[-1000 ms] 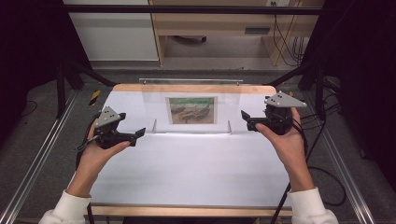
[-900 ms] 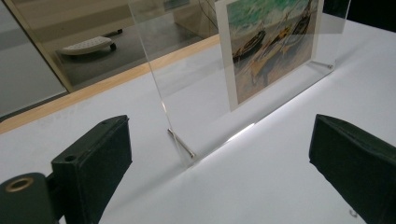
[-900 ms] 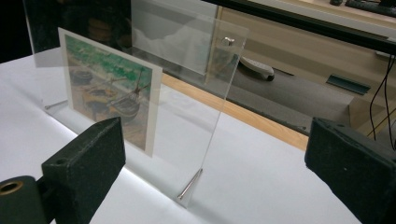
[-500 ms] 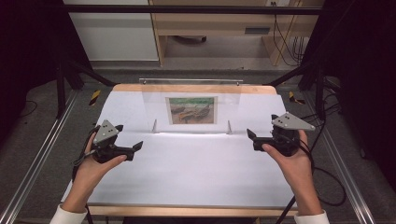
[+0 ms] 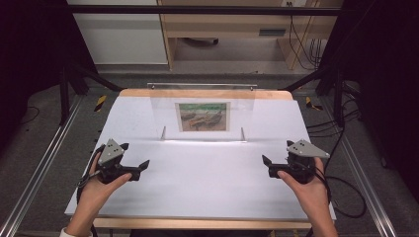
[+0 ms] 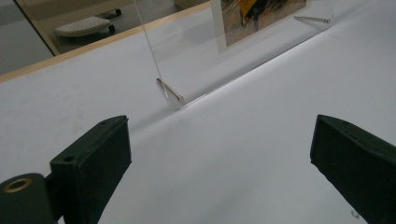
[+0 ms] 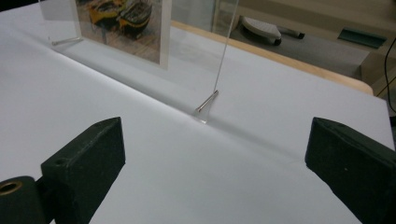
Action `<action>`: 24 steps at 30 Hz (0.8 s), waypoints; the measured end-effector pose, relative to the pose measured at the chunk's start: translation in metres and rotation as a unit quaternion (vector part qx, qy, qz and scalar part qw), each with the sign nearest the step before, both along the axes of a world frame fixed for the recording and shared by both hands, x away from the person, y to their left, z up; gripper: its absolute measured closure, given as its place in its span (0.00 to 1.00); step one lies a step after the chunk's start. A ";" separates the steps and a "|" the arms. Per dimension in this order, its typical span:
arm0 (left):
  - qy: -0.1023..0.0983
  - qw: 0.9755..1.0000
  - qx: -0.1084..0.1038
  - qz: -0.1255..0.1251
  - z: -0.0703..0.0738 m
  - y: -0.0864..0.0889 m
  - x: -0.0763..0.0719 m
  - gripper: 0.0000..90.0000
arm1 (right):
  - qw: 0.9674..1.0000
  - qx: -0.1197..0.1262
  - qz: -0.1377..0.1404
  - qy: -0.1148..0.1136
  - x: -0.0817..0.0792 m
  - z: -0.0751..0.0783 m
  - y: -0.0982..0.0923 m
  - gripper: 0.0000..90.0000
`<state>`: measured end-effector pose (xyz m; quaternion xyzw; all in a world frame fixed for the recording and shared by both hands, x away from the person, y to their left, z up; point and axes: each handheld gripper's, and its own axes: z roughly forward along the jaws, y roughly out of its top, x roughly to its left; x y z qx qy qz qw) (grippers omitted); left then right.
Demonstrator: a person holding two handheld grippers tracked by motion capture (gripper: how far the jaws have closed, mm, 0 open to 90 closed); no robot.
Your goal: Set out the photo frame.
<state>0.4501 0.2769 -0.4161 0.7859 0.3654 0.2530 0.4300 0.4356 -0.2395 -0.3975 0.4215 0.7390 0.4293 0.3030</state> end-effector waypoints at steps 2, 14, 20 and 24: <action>0.003 1.000 0.001 0.001 -0.003 0.001 -0.001 0.06 | 1.000 0.003 -0.001 0.003 -0.002 -0.005 -0.001 0.06; 0.048 0.998 0.033 0.016 -0.018 0.016 0.007 0.06 | 0.998 -0.001 -0.025 0.056 0.004 -0.039 -0.012 0.06; 0.067 0.996 0.045 0.022 -0.022 0.025 0.012 0.06 | 0.993 -0.007 -0.043 0.106 0.011 -0.051 -0.020 0.07; 0.079 0.995 0.056 0.027 -0.028 0.029 0.015 0.06 | 0.991 -0.013 -0.047 0.125 0.014 -0.056 -0.024 0.07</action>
